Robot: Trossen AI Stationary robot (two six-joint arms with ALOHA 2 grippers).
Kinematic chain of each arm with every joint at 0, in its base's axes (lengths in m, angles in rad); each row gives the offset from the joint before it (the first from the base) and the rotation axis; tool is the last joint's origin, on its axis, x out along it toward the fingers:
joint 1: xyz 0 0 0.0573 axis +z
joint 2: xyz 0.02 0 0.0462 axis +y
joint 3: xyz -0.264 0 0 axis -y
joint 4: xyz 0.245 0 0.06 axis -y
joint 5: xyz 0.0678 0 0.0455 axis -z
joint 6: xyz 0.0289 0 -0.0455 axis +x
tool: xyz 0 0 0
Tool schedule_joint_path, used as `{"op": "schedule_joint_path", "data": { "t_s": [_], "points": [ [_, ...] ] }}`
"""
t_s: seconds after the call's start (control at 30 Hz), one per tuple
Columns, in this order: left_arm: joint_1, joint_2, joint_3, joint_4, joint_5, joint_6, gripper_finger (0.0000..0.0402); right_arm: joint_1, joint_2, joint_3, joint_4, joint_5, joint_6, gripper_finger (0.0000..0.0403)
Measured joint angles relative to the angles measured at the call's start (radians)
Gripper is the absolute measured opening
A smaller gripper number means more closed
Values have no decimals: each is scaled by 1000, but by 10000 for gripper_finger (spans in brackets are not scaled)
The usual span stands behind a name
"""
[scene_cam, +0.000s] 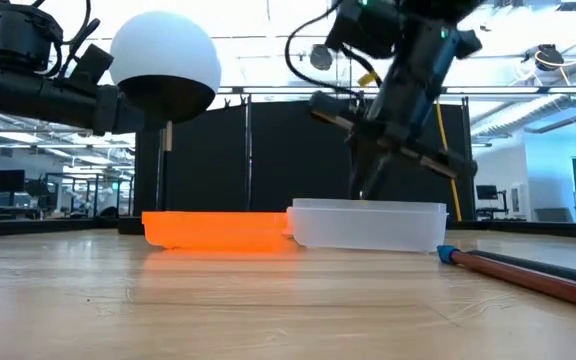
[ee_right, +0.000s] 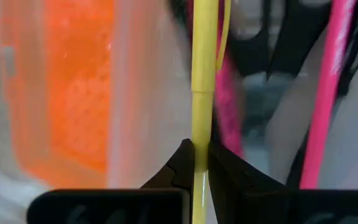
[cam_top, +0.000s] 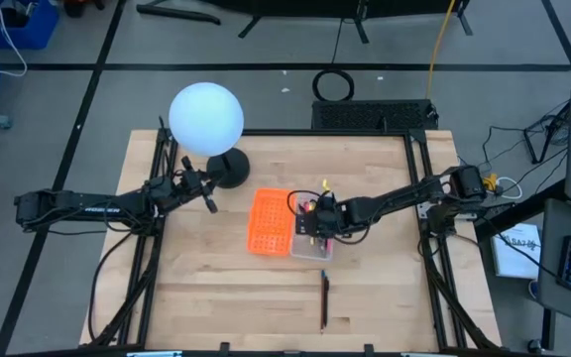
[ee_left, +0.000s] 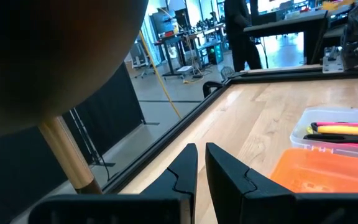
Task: Pick & place school supplies into a supply box
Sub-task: Put the yellow pen into the orange supply box, then put the brown pencil into the orange supply box
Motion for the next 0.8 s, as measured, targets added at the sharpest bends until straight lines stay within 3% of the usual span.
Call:
{"op": "schedule_joint_path", "data": {
  "t_s": [0.23,0.6,0.7,0.8],
  "points": [
    [0,0,0,1,0,3,42,-29,0,-78,110,-47,-41,25],
    [0,0,0,-7,0,-6,42,-28,-37,-78,129,-43,-109,114],
    [0,0,0,-7,0,-8,42,-20,-94,-78,120,-6,-229,122],
    [0,0,0,-11,0,-14,42,13,-171,-78,99,99,-342,123]
  ]
}}
